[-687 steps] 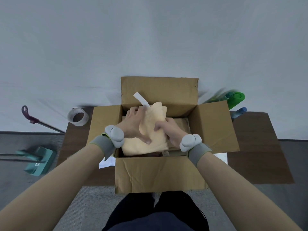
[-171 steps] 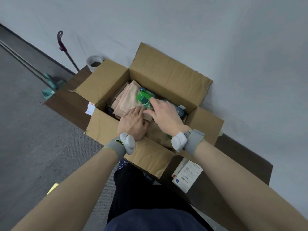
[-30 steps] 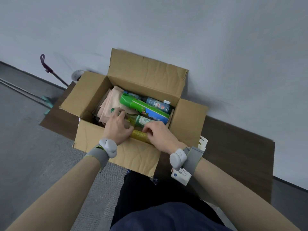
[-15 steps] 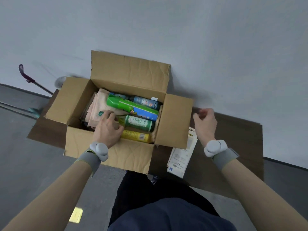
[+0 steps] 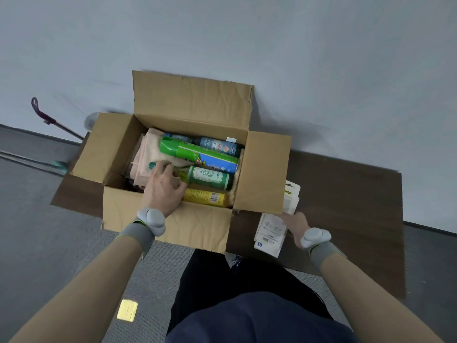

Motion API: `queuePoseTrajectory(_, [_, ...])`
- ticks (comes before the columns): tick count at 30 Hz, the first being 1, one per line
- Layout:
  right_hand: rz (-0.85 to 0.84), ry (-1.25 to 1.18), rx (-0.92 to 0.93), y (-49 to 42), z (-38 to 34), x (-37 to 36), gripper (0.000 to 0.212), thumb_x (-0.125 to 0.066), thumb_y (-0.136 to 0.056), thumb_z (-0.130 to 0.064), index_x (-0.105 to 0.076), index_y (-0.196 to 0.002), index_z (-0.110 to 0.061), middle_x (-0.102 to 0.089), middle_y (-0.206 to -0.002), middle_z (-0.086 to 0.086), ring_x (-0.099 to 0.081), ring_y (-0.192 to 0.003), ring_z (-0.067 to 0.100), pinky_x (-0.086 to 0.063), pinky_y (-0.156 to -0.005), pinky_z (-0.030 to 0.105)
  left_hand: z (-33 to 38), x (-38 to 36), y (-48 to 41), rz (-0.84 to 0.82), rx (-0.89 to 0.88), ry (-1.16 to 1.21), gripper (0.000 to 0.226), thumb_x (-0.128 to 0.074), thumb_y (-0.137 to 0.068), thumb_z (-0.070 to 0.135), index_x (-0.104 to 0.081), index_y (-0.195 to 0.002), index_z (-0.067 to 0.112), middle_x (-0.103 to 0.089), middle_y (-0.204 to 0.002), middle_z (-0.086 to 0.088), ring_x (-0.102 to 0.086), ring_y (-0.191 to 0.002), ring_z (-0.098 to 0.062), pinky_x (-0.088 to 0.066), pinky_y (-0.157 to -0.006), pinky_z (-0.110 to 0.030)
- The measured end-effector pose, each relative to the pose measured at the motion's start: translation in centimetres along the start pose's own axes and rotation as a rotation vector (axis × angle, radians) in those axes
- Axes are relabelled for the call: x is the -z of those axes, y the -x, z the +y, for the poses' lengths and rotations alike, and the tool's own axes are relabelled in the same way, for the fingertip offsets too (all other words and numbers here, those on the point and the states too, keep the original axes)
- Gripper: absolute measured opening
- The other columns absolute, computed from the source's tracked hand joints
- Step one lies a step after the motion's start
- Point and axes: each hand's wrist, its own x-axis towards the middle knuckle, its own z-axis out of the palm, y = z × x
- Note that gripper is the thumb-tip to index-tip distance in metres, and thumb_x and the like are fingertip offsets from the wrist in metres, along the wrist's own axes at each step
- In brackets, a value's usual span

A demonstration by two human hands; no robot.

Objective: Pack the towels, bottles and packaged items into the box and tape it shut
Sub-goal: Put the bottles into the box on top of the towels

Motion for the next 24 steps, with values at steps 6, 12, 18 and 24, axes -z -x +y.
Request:
queuePoseTrajectory(6, [0.046, 0.160, 0.081, 0.0, -0.5, -0.9, 0.045, -0.063, -0.095, -0.013, -0.058, -0.130, 0.015, -0.061, -0.108, 0.021, -0.055, -0.095, 0.031, -0.051, -0.088, 0.048, 0.2, 0.0, -0.1, -0.002, 0.012, 0.006, 0.017, -0.067, -0.085, 0.016, -0.057, -0.095, 0.006, -0.051, -0.117, -0.010, -0.054, -0.098, -0.029, -0.051, -0.075, -0.043])
queuePoseTrajectory(12, [0.044, 0.278, 0.073, 0.6, -1.3, -2.2, 0.046, -0.062, -0.102, -0.022, -0.055, -0.135, 0.009, -0.059, -0.137, 0.029, -0.056, -0.129, 0.044, -0.046, -0.111, 0.052, 0.2, 0.0, -0.1, -0.004, 0.004, 0.001, 0.015, -0.064, -0.087, 0.017, -0.057, -0.094, 0.006, -0.051, -0.118, -0.010, -0.052, -0.102, -0.027, -0.050, -0.082, -0.042])
queuePoseTrajectory(18, [0.041, 0.198, -0.009, 1.1, -1.9, -2.6, 0.048, -0.073, -0.097, -0.023, -0.059, -0.133, 0.006, -0.056, -0.143, 0.021, -0.053, -0.133, 0.038, -0.045, -0.106, 0.039, 0.2, -0.1, -0.2, 0.000, 0.009, 0.001, 0.014, -0.064, -0.087, 0.018, -0.056, -0.093, 0.007, -0.051, -0.119, -0.009, -0.054, -0.101, -0.028, -0.050, -0.079, -0.042])
queuePoseTrajectory(24, [0.008, -0.106, 0.087, 2.0, 0.1, -1.5, 0.039, -0.088, -0.084, -0.024, -0.071, -0.111, -0.001, -0.073, -0.114, 0.020, -0.066, -0.097, 0.031, -0.047, -0.077, 0.038, 0.0, -0.3, -0.2, 0.011, -0.002, -0.012, 0.014, -0.064, -0.086, 0.020, -0.055, -0.091, 0.010, -0.051, -0.117, -0.008, -0.053, -0.102, -0.027, -0.050, -0.080, -0.041])
